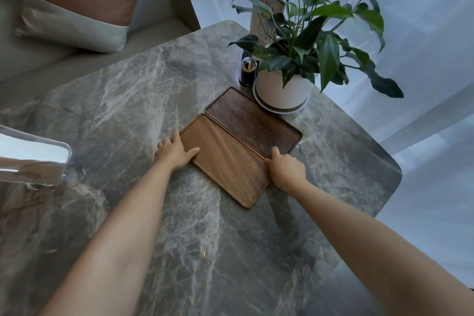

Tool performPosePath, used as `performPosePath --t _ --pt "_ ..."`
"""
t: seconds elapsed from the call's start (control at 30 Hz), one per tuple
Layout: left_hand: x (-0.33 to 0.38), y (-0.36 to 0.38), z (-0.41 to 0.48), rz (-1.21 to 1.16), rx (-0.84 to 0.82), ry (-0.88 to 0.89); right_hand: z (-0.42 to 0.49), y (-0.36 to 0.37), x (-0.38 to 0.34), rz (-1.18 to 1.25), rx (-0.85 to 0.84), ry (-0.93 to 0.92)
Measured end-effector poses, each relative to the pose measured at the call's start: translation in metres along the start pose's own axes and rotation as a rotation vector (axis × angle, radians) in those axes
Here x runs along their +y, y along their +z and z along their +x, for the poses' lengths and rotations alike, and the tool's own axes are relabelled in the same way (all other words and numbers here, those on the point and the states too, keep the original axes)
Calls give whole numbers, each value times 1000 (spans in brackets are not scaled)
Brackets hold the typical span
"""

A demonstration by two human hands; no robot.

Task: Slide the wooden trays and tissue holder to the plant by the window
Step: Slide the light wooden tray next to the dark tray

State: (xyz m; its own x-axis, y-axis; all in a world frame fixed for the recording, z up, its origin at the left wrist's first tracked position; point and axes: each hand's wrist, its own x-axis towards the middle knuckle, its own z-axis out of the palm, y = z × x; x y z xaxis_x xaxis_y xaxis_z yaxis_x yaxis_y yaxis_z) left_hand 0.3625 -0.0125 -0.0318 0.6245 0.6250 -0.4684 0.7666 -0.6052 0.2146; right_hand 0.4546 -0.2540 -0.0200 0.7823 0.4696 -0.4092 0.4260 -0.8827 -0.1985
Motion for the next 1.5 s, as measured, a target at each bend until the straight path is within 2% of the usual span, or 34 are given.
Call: performPosePath --t 0.7,0.9,1.03,1.23,1.5 --pt "-2 -9 37 -8 97 11 16 0 -31 -42 -68 -24" --pt "-4 -8 36 -22 120 19 17 2 -32 -70 -56 -3" --pt "-11 -15 28 -53 149 75 17 -4 -37 -67 21 34" --pt "-36 -46 7 11 328 160 18 -30 -77 -15 180 -65" --pt "-88 -104 -46 68 666 287 5 -58 -190 57 255 -310"
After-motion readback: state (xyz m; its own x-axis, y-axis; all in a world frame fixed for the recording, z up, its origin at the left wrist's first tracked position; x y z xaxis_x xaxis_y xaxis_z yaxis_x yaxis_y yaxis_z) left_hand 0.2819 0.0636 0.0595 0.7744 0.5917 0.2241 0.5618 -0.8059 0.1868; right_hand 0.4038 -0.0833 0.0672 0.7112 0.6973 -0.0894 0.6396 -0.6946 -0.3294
